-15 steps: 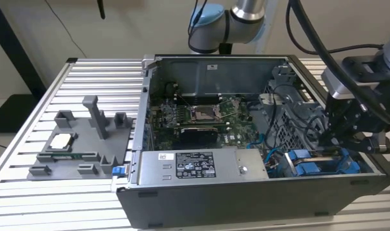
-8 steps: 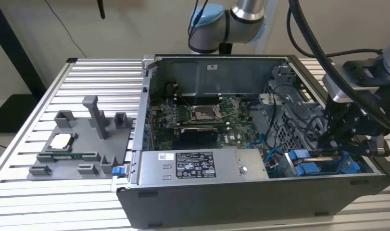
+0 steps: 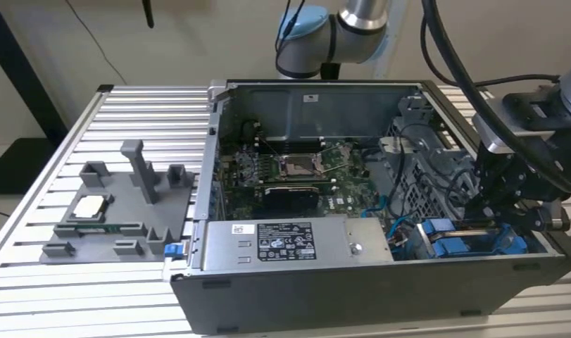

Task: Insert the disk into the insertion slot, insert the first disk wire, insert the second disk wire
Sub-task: 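Insert the second disk wire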

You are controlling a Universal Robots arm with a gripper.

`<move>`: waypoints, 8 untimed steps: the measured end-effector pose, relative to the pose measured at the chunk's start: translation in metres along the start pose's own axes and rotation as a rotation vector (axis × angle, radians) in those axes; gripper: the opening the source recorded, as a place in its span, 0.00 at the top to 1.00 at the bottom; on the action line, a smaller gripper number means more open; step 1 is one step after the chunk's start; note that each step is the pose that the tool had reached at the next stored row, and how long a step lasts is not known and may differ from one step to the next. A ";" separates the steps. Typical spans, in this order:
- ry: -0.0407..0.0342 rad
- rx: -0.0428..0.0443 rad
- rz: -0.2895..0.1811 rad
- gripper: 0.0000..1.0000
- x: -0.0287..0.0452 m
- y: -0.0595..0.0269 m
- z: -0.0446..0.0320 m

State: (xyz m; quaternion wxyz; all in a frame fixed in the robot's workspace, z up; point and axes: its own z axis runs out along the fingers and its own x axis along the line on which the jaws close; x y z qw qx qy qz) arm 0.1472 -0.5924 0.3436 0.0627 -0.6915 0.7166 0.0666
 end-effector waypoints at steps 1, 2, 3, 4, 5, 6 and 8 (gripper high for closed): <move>0.0000 0.0000 0.000 0.84 0.0001 -0.0001 0.0004; -0.0002 0.0000 0.000 0.84 0.0002 -0.0003 0.0008; -0.0005 0.0000 0.000 0.84 0.0002 -0.0004 0.0012; -0.0006 0.0000 0.000 0.84 0.0003 -0.0007 0.0016; -0.0006 0.0000 0.000 0.84 0.0003 -0.0008 0.0020; -0.0006 0.0000 0.000 0.84 0.0004 -0.0009 0.0024; -0.0006 0.0000 0.000 0.84 0.0006 -0.0011 0.0035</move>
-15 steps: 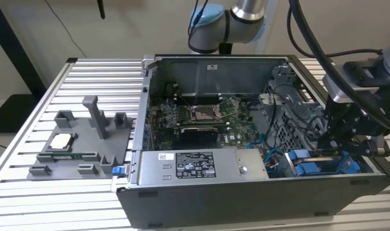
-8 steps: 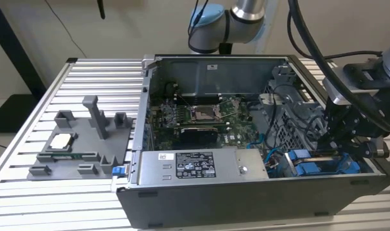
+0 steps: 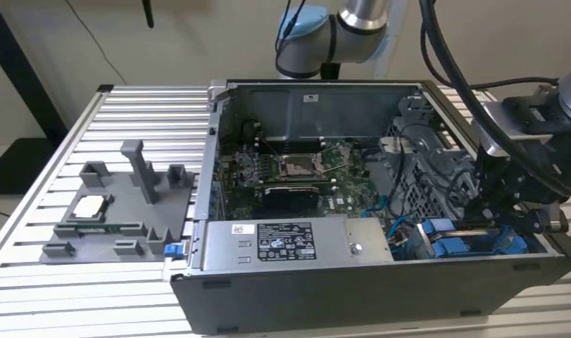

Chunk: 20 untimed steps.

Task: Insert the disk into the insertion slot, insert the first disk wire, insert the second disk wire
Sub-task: 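Insert the second disk wire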

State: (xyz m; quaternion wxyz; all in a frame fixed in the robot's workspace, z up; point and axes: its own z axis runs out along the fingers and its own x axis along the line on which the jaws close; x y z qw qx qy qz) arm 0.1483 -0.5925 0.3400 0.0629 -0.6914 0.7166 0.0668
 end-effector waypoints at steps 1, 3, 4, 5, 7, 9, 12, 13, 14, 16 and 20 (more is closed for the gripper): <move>0.0001 0.0000 0.000 0.84 0.0000 -0.0002 0.0004; -0.0005 0.0000 0.000 0.84 0.0001 -0.0003 0.0005; -0.0008 0.0000 0.000 0.84 0.0001 -0.0003 0.0005; -0.0011 0.0000 0.000 0.84 0.0001 -0.0003 0.0005; -0.0017 0.0000 0.000 0.84 -0.0004 -0.0004 -0.0021; -0.0016 0.0000 0.000 0.84 -0.0016 -0.0003 -0.0084; -0.0015 0.0001 0.000 0.84 -0.0012 -0.0003 -0.0122; -0.0007 0.0009 0.000 0.84 -0.0010 -0.0001 -0.0125; -0.0003 0.0019 0.000 0.84 -0.0008 0.0002 -0.0125; 0.0015 0.0047 -0.001 0.84 -0.0006 0.0012 -0.0125; 0.0056 0.0141 -0.003 0.84 -0.0003 0.0027 -0.0118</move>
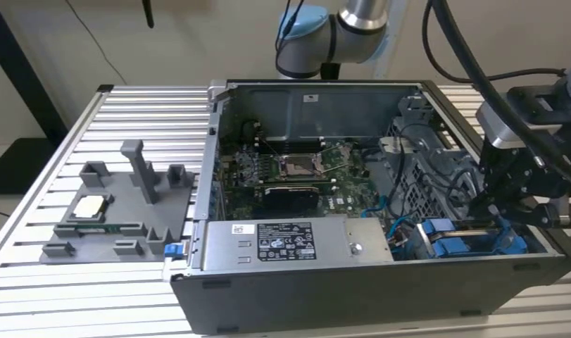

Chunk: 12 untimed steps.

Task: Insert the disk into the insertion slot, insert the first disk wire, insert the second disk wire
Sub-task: 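Insert the second disk wire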

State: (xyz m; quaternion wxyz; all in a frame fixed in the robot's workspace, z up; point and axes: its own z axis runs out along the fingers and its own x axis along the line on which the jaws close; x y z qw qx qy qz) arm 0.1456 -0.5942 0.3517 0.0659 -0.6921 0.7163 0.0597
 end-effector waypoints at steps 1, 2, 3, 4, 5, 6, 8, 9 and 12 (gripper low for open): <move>0.0013 0.0028 -0.001 0.84 0.0000 0.0001 0.0003; 0.0023 0.0055 -0.001 0.84 0.0002 0.0001 0.0008; 0.0036 0.0077 -0.001 0.84 0.0003 0.0003 0.0014; 0.0049 0.0094 -0.002 0.84 0.0004 0.0005 0.0022; 0.0054 0.0107 -0.002 0.84 0.0005 0.0008 0.0029; 0.0056 0.0116 -0.002 0.84 0.0006 0.0011 0.0034; 0.0055 0.0132 -0.002 0.84 0.0007 0.0016 0.0041; 0.0054 0.0138 -0.003 0.84 0.0008 0.0018 0.0044; 0.0054 0.0149 -0.003 0.84 0.0012 0.0022 0.0046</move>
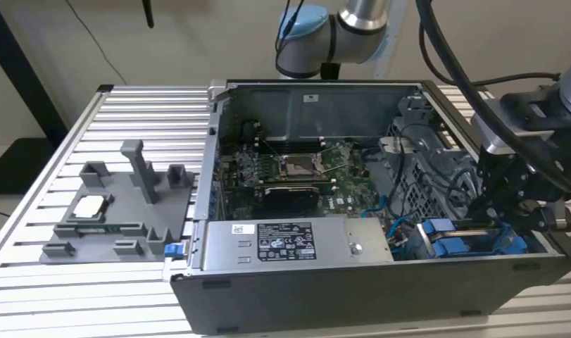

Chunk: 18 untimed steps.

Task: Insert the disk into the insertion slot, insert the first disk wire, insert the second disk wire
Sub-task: 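Insert the second disk wire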

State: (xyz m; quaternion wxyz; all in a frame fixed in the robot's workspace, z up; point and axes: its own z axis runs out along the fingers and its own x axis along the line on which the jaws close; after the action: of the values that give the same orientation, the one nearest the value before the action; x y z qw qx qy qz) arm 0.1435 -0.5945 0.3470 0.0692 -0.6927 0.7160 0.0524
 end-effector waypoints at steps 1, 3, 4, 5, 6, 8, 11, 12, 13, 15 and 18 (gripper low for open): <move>-0.0003 0.0001 0.000 0.84 0.0002 0.0003 0.0000; -0.0038 0.0000 0.000 0.84 -0.0002 0.0007 -0.0030; -0.0085 -0.0002 0.000 0.84 -0.0004 0.0009 -0.0048; -0.0146 -0.0004 0.001 0.84 -0.0007 0.0013 -0.0065; -0.0195 -0.0005 0.001 0.84 -0.0010 0.0016 -0.0082; -0.0268 -0.0009 0.001 0.84 -0.0016 0.0018 -0.0129; -0.0328 -0.0011 0.001 0.84 -0.0023 0.0033 -0.0184; -0.0380 -0.0013 0.001 0.84 -0.0022 0.0049 -0.0195; -0.0459 -0.0015 0.002 0.83 -0.0021 0.0068 -0.0205; -0.0615 -0.0019 0.002 0.77 -0.0017 0.0105 -0.0220; -0.0696 -0.0016 0.002 0.70 0.0001 0.0125 -0.0242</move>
State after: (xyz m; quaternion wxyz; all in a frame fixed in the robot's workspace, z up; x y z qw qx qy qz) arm 0.1304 -0.5983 0.3705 0.0935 -0.6898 0.7138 0.0772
